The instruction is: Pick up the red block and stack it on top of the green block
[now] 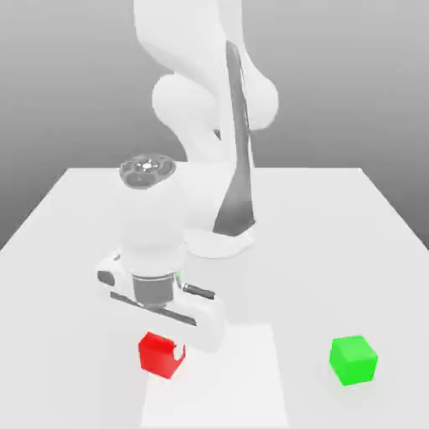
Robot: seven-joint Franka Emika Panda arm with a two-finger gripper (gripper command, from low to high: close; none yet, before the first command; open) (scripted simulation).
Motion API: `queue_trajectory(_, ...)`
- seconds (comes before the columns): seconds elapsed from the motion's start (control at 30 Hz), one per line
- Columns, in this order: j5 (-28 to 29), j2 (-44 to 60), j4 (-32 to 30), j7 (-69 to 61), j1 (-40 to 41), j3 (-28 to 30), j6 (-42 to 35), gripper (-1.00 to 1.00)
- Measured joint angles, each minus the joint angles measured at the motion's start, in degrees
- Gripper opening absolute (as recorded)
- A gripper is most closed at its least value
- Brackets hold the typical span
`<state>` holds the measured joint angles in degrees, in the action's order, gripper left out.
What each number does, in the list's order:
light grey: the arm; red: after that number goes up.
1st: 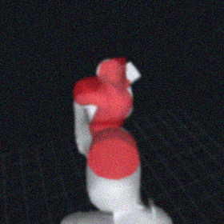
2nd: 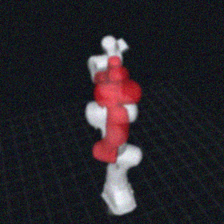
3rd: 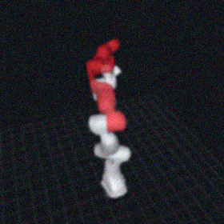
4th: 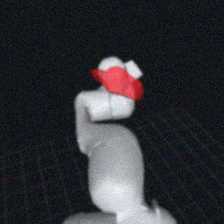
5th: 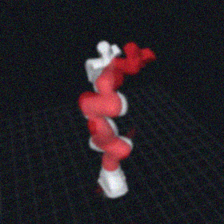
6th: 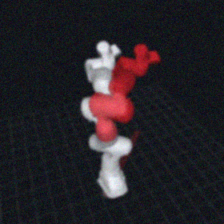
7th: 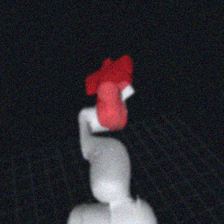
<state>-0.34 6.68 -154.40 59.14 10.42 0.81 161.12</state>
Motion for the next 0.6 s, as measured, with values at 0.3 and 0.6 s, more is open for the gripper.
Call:
queue_trajectory(0.3,1.06,-4.12,4.92,15.42,-22.44,-11.10,-9.06,-1.00)
queue_trajectory(0.6,6.60,6.15,7.10,23.90,-28.60,-10.55,-1.19,1.00)
